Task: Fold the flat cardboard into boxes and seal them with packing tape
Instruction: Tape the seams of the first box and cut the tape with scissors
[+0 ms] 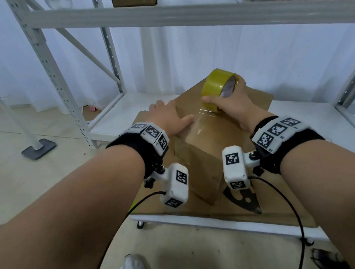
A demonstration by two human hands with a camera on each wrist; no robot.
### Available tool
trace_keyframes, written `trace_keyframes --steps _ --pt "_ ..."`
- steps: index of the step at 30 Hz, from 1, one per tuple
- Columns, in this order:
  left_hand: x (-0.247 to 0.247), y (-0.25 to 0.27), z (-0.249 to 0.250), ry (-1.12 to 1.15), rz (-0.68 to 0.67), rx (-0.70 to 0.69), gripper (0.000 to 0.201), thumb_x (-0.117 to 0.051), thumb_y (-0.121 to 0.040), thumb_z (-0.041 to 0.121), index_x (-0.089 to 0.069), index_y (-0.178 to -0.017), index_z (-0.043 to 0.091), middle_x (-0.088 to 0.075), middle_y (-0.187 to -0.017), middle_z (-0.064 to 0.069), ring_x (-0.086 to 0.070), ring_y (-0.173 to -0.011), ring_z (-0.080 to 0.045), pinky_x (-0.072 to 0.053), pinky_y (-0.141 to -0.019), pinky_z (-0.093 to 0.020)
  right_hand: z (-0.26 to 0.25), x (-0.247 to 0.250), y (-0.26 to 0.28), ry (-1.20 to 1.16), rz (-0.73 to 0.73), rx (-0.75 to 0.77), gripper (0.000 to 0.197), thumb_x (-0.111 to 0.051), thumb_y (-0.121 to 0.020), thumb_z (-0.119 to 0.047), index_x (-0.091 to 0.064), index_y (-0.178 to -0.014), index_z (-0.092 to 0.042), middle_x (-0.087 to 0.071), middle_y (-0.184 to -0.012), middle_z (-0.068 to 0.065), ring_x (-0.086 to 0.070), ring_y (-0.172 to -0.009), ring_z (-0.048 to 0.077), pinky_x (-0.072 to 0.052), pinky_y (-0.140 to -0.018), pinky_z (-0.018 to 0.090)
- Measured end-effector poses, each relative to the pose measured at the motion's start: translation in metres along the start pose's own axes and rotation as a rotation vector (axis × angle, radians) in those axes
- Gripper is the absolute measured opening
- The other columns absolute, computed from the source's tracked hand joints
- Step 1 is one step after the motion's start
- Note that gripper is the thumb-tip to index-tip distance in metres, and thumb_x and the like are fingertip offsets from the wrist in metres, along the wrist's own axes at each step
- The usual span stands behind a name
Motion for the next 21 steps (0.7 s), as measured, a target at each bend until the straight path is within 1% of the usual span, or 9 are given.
trace_keyframes --steps 2,3,6,8,10,12,15,18,21 --pt "-0.007 -0.007 -0.006 -0.020 -0.046 0.110 0.083 -0.036 -0.084 0.077 -0.029 -0.148 0.023 -0.035 -0.146 -0.015 -0.034 -0.134 -0.036 -0.027 -0.106 -0.047 0.002 -0.001 0.006 0.010 -0.010 0.023 0.137 -0.085 -0.037 -0.069 -0.017 -0.149 -0.029 -0.038 -0.145 -0.005 -0.043 -0.131 0.017 -0.040 -0.108 0.045" --pt "-0.011 -0.011 -0.006 -0.005 -0.055 0.131 0.086 -0.035 -0.083 0.078 -0.027 -0.148 0.023 -0.034 -0.147 -0.015 -0.033 -0.134 -0.036 -0.026 -0.106 -0.047 0.003 -0.001 0.008 0.041 -0.013 0.040 0.135 -0.084 -0.037 -0.071 -0.019 -0.148 -0.029 -0.040 -0.144 -0.006 -0.044 -0.130 0.017 -0.040 -0.108 0.045" --pt "-0.013 -0.020 -0.010 0.016 -0.058 0.185 0.090 -0.038 -0.080 0.079 -0.031 -0.146 0.019 -0.033 -0.147 -0.014 -0.032 -0.135 -0.036 -0.025 -0.105 -0.050 0.002 0.003 0.012 0.145 0.015 0.075 0.129 -0.079 -0.041 -0.075 -0.019 -0.145 -0.028 -0.042 -0.142 -0.007 -0.045 -0.130 0.017 -0.035 -0.110 0.047" --pt "-0.013 -0.025 -0.008 0.003 -0.063 0.201 0.090 -0.040 -0.076 0.076 -0.034 -0.143 0.016 -0.037 -0.145 -0.015 -0.034 -0.134 -0.035 -0.026 -0.104 -0.051 0.003 0.011 0.012 0.211 0.063 0.071 0.123 -0.078 -0.046 -0.073 -0.020 -0.143 -0.025 -0.044 -0.139 -0.007 -0.047 -0.128 0.018 -0.033 -0.110 0.049" --pt "-0.013 -0.029 -0.002 0.001 -0.053 0.177 0.089 -0.040 -0.076 0.072 -0.035 -0.141 0.011 -0.039 -0.143 -0.016 -0.036 -0.132 -0.034 -0.030 -0.105 -0.050 0.004 0.019 0.012 0.272 0.096 0.077 0.116 -0.080 -0.056 -0.068 -0.019 -0.143 -0.022 -0.044 -0.140 -0.006 -0.046 -0.129 0.020 -0.030 -0.111 0.050" --pt "-0.013 -0.031 0.002 0.012 -0.033 0.133 0.085 -0.039 -0.081 0.068 -0.034 -0.141 0.008 -0.038 -0.143 -0.018 -0.036 -0.131 -0.035 -0.031 -0.105 -0.048 0.003 0.023 0.012 0.310 0.123 0.101 0.112 -0.079 -0.061 -0.065 -0.018 -0.144 -0.022 -0.044 -0.141 -0.007 -0.045 -0.130 0.019 -0.028 -0.112 0.050" --pt "-0.016 -0.032 -0.002 0.038 -0.013 0.093 0.084 -0.031 -0.089 0.069 -0.031 -0.145 0.007 -0.034 -0.147 -0.019 -0.033 -0.134 -0.035 -0.029 -0.105 -0.045 0.004 0.020 0.011 0.315 0.139 0.146 0.108 -0.079 -0.059 -0.067 -0.022 -0.141 -0.029 -0.045 -0.131 -0.017 -0.050 -0.124 0.016 -0.032 -0.110 0.048" --pt "-0.018 -0.034 -0.005 0.046 -0.005 0.074 0.085 -0.029 -0.089 0.071 -0.032 -0.145 0.007 -0.034 -0.147 -0.018 -0.033 -0.134 -0.034 -0.029 -0.104 -0.044 0.008 0.020 0.008 0.296 0.126 0.160 0.102 -0.077 -0.051 -0.073 -0.026 -0.133 -0.038 -0.046 -0.114 -0.027 -0.056 -0.115 0.013 -0.039 -0.106 0.047" --pt "-0.018 -0.034 -0.004 0.021 -0.019 0.047 0.084 -0.029 -0.088 0.073 -0.032 -0.145 0.010 -0.033 -0.147 -0.017 -0.034 -0.134 -0.034 -0.030 -0.104 -0.045 0.011 0.020 0.004 0.298 0.120 0.148 0.114 -0.073 -0.048 -0.078 -0.025 -0.139 -0.032 -0.046 -0.119 -0.023 -0.055 -0.118 0.013 -0.038 -0.106 0.049"
Point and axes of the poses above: each hand's wrist, its own y-axis away from the middle knuckle, its own x-axis out of the back of the hand, z = x × y, the point moved 6 cm from there along -y, towards the middle knuckle
